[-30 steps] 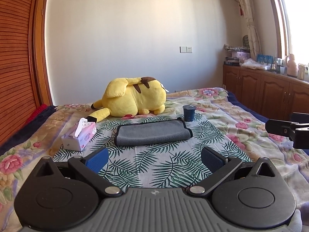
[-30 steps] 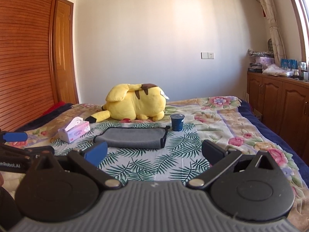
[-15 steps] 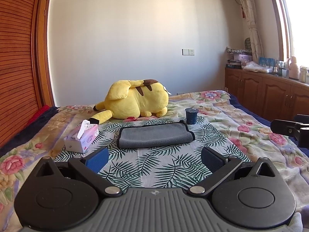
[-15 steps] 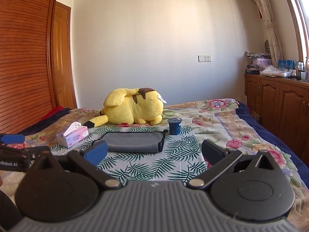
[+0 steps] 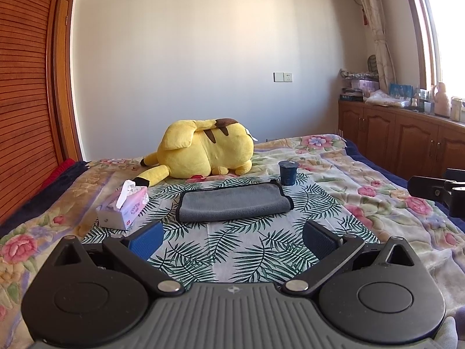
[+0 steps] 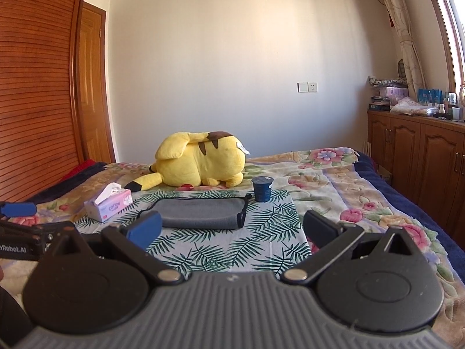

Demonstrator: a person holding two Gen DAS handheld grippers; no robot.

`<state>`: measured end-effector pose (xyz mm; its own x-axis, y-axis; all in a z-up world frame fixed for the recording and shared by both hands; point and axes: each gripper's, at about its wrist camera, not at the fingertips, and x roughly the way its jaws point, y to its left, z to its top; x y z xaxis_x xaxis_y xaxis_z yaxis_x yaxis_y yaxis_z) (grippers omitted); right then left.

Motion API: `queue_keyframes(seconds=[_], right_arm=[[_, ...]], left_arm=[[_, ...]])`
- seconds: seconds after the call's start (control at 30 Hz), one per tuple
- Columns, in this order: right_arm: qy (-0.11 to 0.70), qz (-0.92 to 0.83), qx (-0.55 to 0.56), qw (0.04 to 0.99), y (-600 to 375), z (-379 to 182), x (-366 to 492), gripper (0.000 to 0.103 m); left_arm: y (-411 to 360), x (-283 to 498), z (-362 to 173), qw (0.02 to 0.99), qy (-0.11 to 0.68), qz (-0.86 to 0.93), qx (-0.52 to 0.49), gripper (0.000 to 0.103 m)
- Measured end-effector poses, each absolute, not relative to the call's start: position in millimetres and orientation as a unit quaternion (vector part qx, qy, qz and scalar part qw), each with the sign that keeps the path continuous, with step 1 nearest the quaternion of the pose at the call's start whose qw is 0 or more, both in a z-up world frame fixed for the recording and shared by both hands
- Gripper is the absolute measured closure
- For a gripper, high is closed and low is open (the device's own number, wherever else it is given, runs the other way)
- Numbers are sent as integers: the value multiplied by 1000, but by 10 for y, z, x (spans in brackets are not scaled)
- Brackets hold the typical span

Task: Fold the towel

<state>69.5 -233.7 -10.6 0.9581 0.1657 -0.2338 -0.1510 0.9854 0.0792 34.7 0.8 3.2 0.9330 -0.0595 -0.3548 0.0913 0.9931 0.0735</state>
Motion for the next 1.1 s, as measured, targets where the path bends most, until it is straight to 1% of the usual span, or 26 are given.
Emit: queue_keyframes(seconds=[1.1], right_arm=[[121,79,33,989,-2366,-131,692,0]], left_arm=[[31,349,15,982,181,-35,44,16]])
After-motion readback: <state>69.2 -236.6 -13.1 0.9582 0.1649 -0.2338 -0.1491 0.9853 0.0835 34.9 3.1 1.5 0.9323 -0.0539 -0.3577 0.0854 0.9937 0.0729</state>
